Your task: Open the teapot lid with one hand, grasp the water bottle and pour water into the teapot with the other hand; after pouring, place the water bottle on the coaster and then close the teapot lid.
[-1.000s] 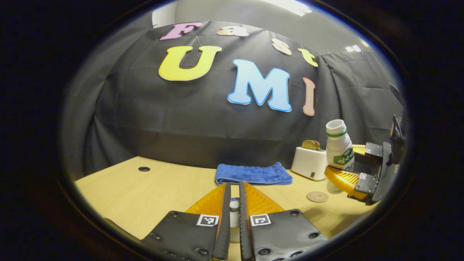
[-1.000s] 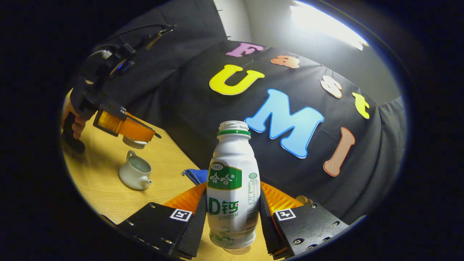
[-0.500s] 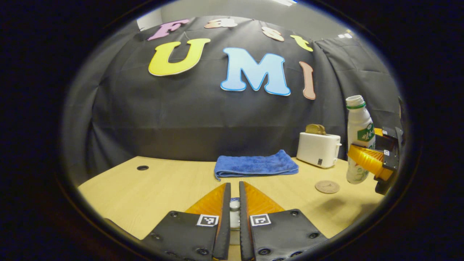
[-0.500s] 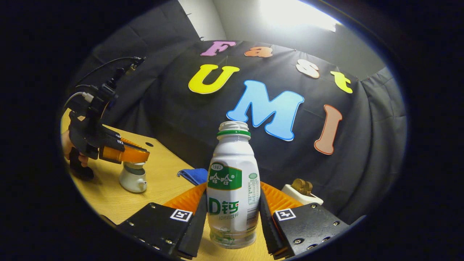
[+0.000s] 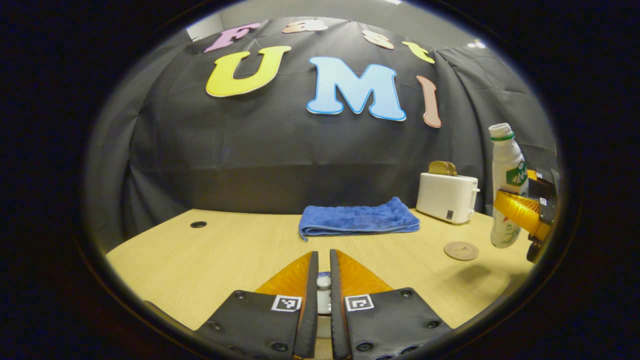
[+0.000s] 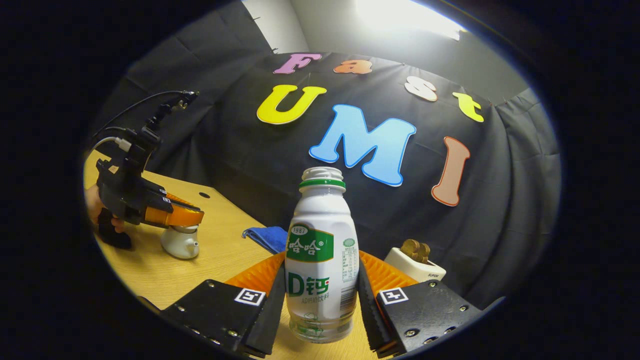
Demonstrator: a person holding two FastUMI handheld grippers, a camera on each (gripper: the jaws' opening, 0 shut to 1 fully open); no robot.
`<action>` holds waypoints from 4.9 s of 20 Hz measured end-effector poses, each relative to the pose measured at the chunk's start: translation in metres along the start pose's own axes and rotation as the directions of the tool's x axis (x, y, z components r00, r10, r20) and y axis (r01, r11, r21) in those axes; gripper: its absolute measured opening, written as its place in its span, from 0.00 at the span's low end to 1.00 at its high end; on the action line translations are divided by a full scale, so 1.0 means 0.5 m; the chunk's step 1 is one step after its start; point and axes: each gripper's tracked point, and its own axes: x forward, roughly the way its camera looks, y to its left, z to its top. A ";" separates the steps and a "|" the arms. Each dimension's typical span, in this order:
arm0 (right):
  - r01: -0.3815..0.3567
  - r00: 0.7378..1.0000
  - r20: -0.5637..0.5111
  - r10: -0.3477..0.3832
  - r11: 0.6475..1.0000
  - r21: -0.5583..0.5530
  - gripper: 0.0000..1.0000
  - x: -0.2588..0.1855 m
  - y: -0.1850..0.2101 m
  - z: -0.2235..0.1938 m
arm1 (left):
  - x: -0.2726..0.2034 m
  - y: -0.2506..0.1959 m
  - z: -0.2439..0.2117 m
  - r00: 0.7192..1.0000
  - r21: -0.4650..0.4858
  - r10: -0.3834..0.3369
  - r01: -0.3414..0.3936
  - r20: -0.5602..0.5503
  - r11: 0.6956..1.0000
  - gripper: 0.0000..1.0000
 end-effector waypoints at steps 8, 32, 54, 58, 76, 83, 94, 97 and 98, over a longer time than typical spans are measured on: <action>0.007 0.997 -0.078 0.009 0.979 0.202 0.68 0.018 -0.015 -0.058 | 0.000 -0.001 -0.003 1.000 -0.003 0.007 -0.007 0.010 1.000 0.22; 0.180 0.981 -0.140 -0.134 0.893 0.412 0.68 0.149 -0.104 -0.176 | -0.120 0.054 0.157 0.958 -0.095 0.059 -0.034 0.280 0.995 0.89; 0.204 0.961 -0.247 -0.128 0.928 0.312 0.74 0.126 -0.106 -0.215 | -0.121 0.054 0.154 0.960 -0.087 0.052 -0.030 0.274 0.996 0.89; 0.221 0.956 -0.258 -0.142 0.925 0.309 0.80 0.120 -0.114 -0.216 | -0.122 0.052 0.153 0.960 -0.082 0.052 -0.031 0.274 0.996 0.89; 0.210 0.967 -0.197 -0.160 0.941 0.267 0.93 0.067 -0.131 -0.156 | -0.128 0.027 0.170 0.957 -0.029 0.044 -0.037 0.286 0.999 0.89; 0.179 0.972 -0.197 -0.125 0.942 0.283 0.93 0.009 -0.111 -0.140 | -0.158 -0.005 0.176 0.961 -0.017 0.034 -0.031 0.276 0.999 0.89; 0.252 0.963 -0.182 -0.200 0.907 0.337 0.95 -0.175 0.026 -0.060 | -0.259 -0.136 0.092 0.983 -0.091 0.011 0.006 0.183 0.996 0.99; 0.271 0.958 -0.186 -0.217 0.898 0.347 0.95 -0.199 0.057 -0.060 | -0.276 -0.158 0.060 0.985 -0.076 0.029 -0.016 0.169 0.997 0.99; 0.274 0.957 -0.188 -0.220 0.897 0.348 0.95 -0.204 0.065 -0.062 | -0.281 -0.164 0.053 0.986 -0.070 0.032 -0.021 0.164 0.997 0.99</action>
